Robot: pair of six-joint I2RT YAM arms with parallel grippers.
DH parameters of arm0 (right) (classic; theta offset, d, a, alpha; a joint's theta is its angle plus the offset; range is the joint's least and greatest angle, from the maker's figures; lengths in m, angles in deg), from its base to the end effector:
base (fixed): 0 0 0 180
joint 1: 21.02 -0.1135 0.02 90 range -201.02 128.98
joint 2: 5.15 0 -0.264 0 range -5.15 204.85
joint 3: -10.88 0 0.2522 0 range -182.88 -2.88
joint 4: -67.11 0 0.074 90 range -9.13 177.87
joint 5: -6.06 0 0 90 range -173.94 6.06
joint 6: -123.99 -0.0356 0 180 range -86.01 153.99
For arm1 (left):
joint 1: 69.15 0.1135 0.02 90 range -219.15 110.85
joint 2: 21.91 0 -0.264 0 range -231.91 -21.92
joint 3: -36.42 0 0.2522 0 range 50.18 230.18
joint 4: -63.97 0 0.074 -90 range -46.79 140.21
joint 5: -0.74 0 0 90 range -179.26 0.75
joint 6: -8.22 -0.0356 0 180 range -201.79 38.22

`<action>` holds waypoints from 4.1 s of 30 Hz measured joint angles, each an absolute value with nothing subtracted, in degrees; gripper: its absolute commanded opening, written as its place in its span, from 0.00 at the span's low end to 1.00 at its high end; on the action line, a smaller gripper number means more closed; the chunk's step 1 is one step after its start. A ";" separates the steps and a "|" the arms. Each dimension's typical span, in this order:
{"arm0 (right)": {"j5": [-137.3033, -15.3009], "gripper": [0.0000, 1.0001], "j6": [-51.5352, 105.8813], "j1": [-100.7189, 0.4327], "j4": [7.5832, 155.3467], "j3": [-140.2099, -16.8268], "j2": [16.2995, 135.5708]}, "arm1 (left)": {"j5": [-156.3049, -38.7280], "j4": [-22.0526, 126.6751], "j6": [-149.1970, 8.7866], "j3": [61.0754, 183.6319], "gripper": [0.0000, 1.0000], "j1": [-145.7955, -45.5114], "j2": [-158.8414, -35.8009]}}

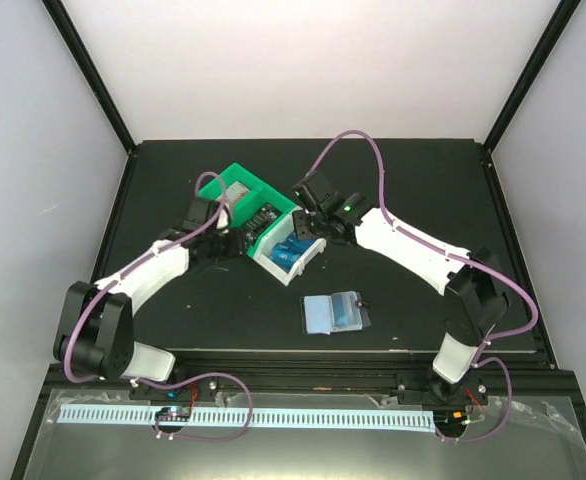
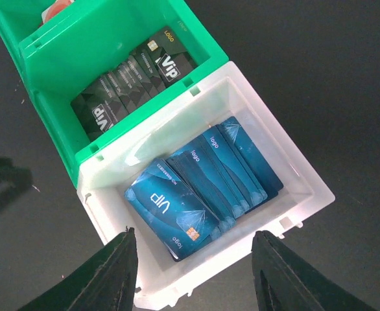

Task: Put the credit cards into the card holder
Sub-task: Adjust the storage box at the center of the board, then adjust the credit card in the storage box.

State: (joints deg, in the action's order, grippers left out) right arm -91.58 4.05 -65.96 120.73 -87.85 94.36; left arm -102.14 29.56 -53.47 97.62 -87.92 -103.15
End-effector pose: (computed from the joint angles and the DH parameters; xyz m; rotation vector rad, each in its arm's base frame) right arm 0.2719 0.2647 0.2816 -0.2782 2.5316 0.3620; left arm 0.2625 -0.0976 0.1996 -0.1223 2.5947 -0.6010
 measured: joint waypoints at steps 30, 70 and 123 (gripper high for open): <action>-89.16 0.51 6.81 -65.90 120.77 -92.27 99.19 | -105.37 25.35 -56.11 109.12 0.39 -91.11 -117.68; -78.01 0.49 36.73 -65.00 141.49 -139.46 139.06 | -108.19 31.71 -39.33 97.67 0.46 -80.75 -113.20; -65.18 0.34 47.38 -58.34 147.48 -135.22 138.90 | -108.35 33.30 -35.48 103.05 0.43 -87.96 -121.38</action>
